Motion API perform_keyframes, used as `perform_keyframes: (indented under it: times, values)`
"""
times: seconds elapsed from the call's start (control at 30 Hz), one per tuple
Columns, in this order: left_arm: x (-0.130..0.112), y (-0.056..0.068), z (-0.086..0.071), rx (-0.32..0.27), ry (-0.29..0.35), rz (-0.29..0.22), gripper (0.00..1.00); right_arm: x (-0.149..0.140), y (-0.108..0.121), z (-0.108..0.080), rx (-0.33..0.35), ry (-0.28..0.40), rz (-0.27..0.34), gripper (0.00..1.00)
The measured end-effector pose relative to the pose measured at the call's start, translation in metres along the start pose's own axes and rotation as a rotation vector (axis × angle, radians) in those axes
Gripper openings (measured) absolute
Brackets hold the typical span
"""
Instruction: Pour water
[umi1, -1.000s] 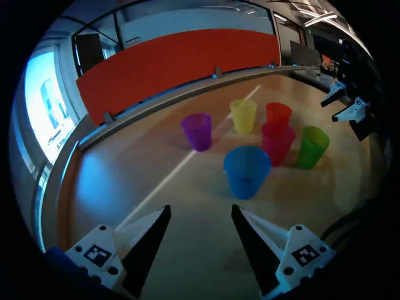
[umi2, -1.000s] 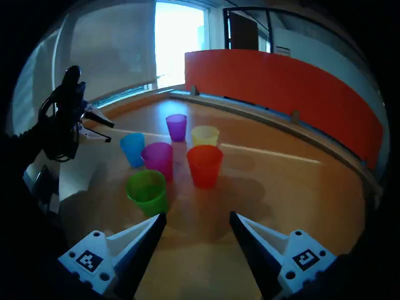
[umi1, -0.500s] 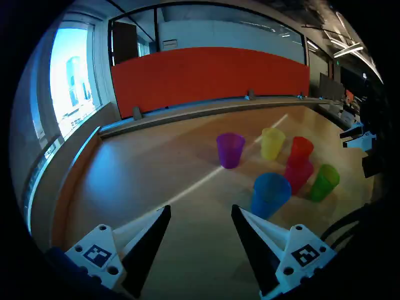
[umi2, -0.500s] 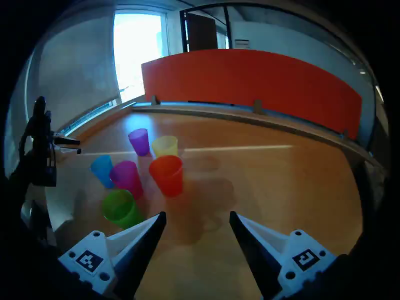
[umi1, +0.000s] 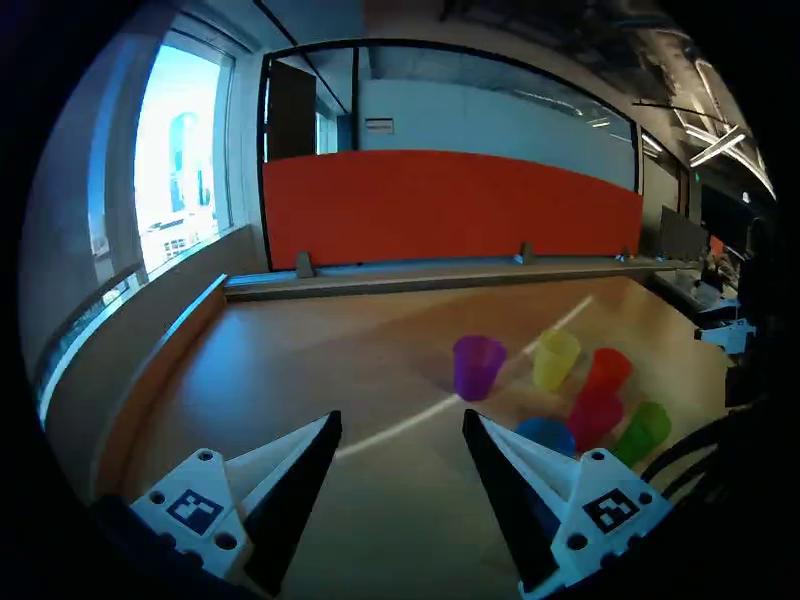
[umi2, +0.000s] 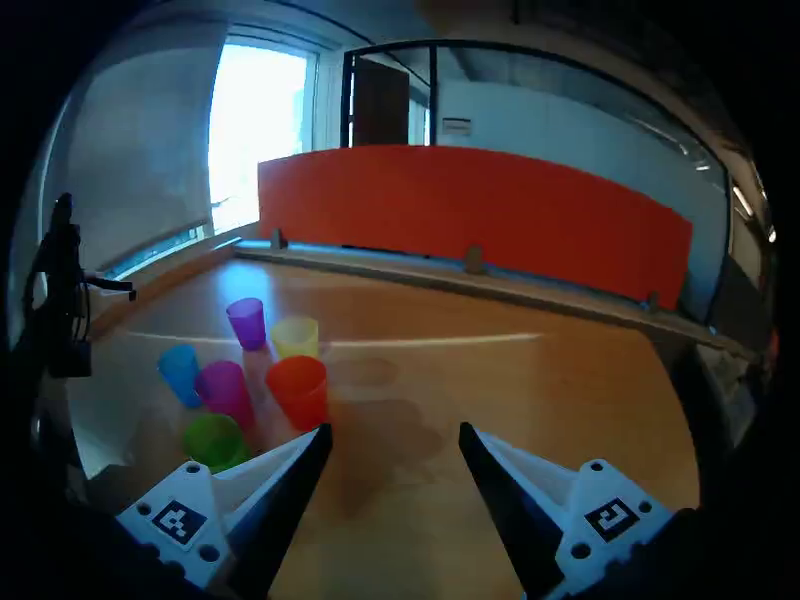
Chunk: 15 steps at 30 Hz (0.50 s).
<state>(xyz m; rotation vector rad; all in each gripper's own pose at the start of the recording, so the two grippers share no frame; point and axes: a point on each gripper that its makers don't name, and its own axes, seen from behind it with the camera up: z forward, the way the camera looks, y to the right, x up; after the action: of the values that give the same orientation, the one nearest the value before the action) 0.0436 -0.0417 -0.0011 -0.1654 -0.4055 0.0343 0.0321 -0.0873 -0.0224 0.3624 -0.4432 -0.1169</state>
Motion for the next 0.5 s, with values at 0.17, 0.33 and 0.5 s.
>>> perform_keyframes:
  times: [0.17,0.33,0.5]
  values:
    - [0.022,0.004,-0.008,0.010,0.084,-0.005,0.90,0.020,0.013,-0.008,-0.050,0.093,-0.004,0.98]
    - [0.046,0.005,-0.016,0.022,0.165,-0.010,0.90,0.038,0.025,-0.015,-0.088,0.175,0.022,0.98]
    - [0.063,0.008,-0.024,0.034,0.246,-0.024,0.90,0.054,0.037,-0.022,-0.132,0.269,0.056,0.98]
